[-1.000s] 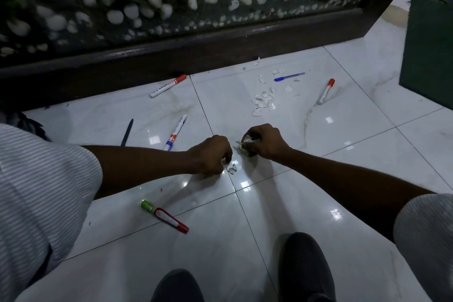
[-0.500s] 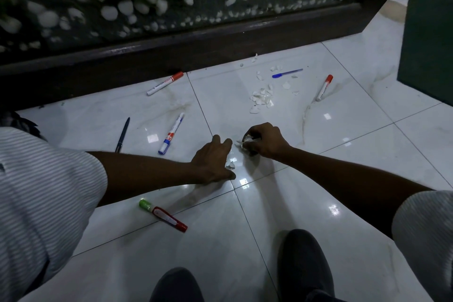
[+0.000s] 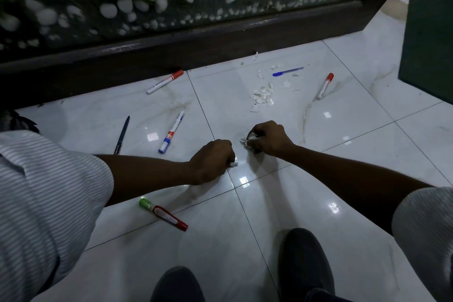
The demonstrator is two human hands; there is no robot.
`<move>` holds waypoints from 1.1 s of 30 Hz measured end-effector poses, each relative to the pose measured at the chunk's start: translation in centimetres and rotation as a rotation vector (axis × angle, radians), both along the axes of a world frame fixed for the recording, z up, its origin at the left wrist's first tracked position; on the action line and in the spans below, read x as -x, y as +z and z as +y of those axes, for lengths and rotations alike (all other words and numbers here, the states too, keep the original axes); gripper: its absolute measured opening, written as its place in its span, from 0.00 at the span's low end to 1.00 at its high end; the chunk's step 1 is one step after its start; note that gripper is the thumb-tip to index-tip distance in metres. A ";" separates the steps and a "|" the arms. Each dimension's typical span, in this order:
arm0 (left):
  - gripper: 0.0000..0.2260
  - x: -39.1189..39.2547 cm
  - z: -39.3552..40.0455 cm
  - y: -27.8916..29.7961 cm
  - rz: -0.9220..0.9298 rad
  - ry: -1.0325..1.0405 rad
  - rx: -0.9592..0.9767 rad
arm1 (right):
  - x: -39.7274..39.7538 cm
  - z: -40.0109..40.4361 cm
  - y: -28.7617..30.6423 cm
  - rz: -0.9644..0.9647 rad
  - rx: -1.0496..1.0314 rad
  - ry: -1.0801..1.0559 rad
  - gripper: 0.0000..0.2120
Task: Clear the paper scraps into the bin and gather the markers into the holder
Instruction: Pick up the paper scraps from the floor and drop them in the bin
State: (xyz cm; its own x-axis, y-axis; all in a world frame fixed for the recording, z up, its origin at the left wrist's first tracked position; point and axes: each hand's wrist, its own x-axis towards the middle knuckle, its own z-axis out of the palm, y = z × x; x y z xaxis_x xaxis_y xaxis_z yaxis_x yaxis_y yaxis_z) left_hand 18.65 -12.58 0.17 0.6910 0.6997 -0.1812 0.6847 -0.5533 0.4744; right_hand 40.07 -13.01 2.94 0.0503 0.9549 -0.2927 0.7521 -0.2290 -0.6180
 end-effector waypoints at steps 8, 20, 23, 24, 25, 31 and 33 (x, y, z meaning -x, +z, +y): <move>0.10 0.1 0.6 -0.2 -0.114 0.206 0.063 | 0.6 0.1 0.2 0.004 -0.023 0.008 0.03; 0.09 4.7 5.4 5.7 -0.238 0.582 0.032 | 5.6 4.0 1.6 0.246 -0.051 0.011 0.04; 0.09 7.5 6.5 8.0 -0.270 0.735 0.013 | 9.4 5.8 2.6 0.322 -0.063 0.053 0.04; 0.08 8.6 6.7 8.8 -0.288 0.789 -0.002 | 10.8 6.2 3.0 0.332 -0.063 0.069 0.04; 0.08 10.1 7.0 9.9 -0.312 0.854 -0.023 | 12.5 6.9 3.4 0.347 -0.064 0.106 0.05; 0.07 18.7 8.0 17.2 -0.525 1.189 -0.252 | 22.3 10.7 7.5 0.492 -0.140 0.262 0.07; 0.08 22.3 7.6 19.9 -0.535 1.279 -0.363 | 26.6 11.5 9.6 0.560 -0.186 0.284 0.08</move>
State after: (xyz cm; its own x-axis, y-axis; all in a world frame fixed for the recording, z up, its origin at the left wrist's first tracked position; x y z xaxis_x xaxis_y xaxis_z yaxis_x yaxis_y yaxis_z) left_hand -3.63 -5.02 20.05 -0.5108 0.8323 0.2155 0.5836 0.1516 0.7977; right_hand 13.50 -1.46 12.51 -0.3234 0.9458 -0.0296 0.3202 0.0799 -0.9440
